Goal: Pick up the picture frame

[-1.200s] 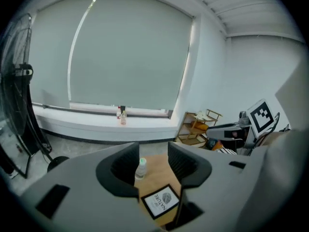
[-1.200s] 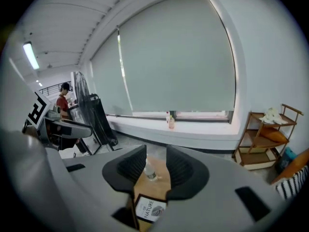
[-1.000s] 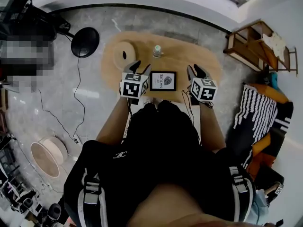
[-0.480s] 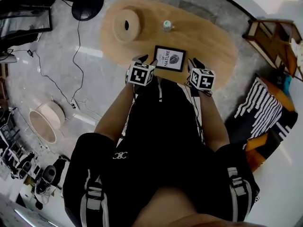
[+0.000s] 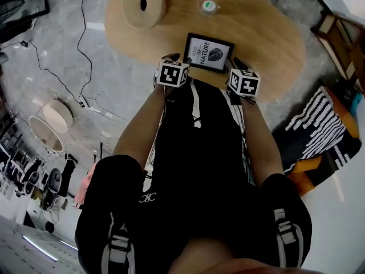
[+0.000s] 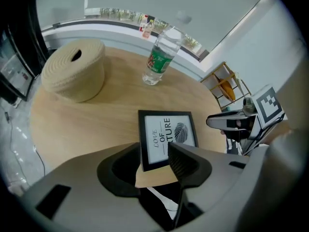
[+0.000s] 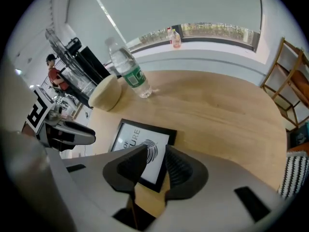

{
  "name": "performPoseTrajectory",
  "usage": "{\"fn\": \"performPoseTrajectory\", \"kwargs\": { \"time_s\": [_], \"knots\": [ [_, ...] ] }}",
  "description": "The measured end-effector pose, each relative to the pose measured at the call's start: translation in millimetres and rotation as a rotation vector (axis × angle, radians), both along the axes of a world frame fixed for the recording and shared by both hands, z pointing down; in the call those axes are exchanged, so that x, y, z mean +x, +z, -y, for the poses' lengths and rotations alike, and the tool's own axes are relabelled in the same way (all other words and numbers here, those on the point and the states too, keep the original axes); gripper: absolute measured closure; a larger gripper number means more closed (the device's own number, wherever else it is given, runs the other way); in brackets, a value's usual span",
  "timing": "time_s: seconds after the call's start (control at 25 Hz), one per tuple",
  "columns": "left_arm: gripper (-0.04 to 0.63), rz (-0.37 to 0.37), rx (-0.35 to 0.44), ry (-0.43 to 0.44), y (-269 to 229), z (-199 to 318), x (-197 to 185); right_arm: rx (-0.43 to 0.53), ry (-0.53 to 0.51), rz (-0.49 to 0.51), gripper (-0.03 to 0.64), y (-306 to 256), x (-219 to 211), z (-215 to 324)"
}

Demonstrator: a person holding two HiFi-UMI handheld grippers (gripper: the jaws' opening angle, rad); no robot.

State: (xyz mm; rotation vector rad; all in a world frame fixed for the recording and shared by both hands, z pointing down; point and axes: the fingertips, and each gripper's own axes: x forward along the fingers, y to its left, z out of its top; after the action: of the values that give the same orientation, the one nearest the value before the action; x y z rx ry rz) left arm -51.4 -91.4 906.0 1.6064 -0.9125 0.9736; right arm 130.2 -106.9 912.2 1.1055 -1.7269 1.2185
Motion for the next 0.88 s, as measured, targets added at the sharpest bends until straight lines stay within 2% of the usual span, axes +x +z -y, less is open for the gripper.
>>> {"fn": "performPoseTrajectory", "kwargs": {
  "time_s": [0.24,0.48,0.56,0.6,0.72,0.88],
  "knots": [
    [0.407,-0.017,-0.004,-0.044,65,11,1,-0.055,-0.006,-0.039,0.483,68,6,0],
    [0.431,-0.003,-0.002,-0.011,100,21,1,-0.082,0.003,-0.054,0.494,97,6,-3],
    [0.450,0.005,0.000,0.013,101,22,1,-0.089,0.010,-0.046,0.500,98,3,-2],
    [0.505,0.010,0.004,0.024,99,22,1,-0.092,0.012,-0.041,0.509,96,2,-1],
    [0.505,0.029,0.032,0.034,84,24,-1,-0.078,0.022,-0.038,0.514,80,-1,1],
    [0.506,0.010,0.125,0.019,30,35,-4,-0.002,0.068,-0.016,0.520,28,-3,11]
  ]
}}
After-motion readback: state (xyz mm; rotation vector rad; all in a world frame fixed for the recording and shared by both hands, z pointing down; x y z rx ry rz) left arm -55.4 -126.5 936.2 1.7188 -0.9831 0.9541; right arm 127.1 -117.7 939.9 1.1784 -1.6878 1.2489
